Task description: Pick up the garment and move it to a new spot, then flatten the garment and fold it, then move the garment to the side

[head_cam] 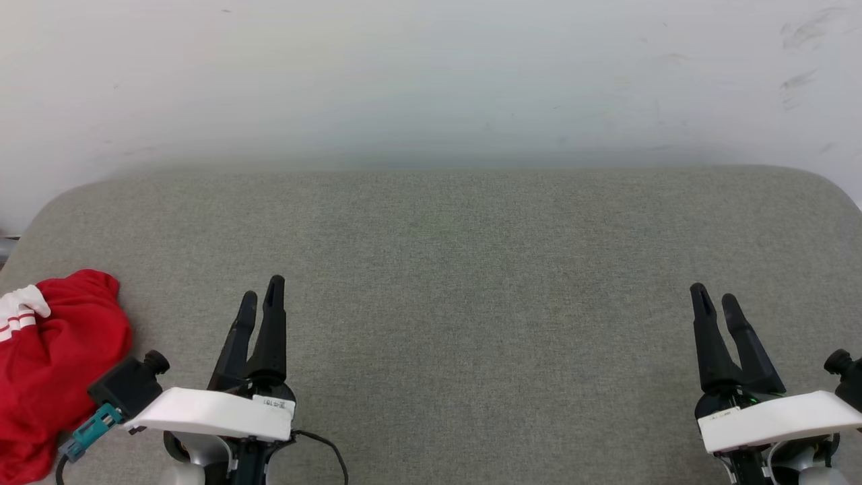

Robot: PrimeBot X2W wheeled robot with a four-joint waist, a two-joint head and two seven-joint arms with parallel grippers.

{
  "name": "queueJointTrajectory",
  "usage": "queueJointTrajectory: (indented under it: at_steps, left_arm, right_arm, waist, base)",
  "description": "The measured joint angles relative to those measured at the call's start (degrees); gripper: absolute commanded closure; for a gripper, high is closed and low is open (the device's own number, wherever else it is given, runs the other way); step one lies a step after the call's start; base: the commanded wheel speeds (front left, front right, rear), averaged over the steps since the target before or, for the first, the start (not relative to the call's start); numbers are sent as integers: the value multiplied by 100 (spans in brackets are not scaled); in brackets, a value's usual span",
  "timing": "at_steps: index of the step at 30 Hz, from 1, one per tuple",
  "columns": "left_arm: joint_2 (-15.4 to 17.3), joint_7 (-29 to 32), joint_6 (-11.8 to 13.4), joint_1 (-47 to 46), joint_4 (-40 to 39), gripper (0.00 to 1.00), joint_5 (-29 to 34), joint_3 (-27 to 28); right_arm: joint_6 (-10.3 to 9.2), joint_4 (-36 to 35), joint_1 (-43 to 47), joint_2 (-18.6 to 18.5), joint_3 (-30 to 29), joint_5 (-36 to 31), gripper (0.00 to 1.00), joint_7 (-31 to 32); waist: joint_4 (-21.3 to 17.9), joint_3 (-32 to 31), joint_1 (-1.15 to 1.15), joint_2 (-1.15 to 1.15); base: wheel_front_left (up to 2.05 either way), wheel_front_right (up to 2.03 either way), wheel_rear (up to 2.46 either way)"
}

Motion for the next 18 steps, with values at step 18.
queueJointTrajectory:
  at_steps: [18]
  left_arm:
    - [109,-281,0,144,22,0,1863,-80]
  right_arm:
    - [0,-315,140,35,-3,-1479,0,403]
  waist:
    - [14,-26,0,0]
  base:
    - [0,0,0]
